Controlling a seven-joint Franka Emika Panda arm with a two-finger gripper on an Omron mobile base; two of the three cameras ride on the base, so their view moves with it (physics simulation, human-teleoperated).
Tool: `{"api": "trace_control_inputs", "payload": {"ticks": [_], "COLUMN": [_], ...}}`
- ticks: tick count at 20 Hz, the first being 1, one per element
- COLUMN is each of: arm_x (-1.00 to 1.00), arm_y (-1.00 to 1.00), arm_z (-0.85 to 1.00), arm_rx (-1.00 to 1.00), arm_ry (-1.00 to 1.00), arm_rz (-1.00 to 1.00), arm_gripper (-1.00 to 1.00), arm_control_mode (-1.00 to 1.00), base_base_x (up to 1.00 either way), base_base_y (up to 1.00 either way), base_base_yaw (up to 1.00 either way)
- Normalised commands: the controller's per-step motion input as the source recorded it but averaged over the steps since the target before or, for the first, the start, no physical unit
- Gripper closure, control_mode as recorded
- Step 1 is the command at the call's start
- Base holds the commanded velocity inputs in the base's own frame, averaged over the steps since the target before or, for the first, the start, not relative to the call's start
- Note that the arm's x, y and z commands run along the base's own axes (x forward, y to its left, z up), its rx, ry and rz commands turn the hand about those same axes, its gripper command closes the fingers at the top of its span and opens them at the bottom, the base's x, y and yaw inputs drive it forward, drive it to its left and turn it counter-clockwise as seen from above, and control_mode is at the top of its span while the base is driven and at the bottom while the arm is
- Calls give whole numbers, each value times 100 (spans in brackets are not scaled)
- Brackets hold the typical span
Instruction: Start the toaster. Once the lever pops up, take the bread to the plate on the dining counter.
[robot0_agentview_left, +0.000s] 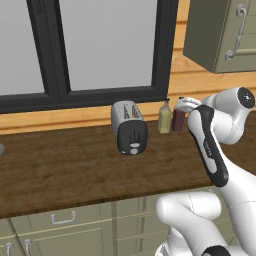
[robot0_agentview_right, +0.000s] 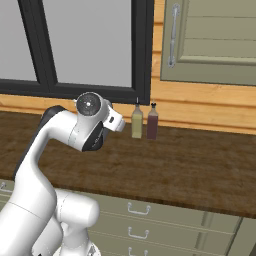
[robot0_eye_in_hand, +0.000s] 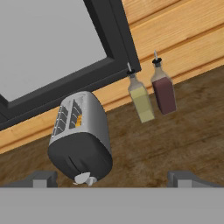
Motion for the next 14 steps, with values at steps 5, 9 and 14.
{"api": "trace_control_inputs", "payload": {"ticks": [5,9,14], "arm_x": [0,0,0], "arm_y": [0,0,0], "arm_z": [0,0,0], "arm_rx": [0,0,0], "arm_ry": [0,0,0], "arm_rz": [0,0,0], "arm_gripper": [-100,-100,-100], "arm_control_mode": [-100,-100,-100], "base_base_x": [0,0,0], "base_base_y": [0,0,0], "base_base_yaw": [0,0,0]}}
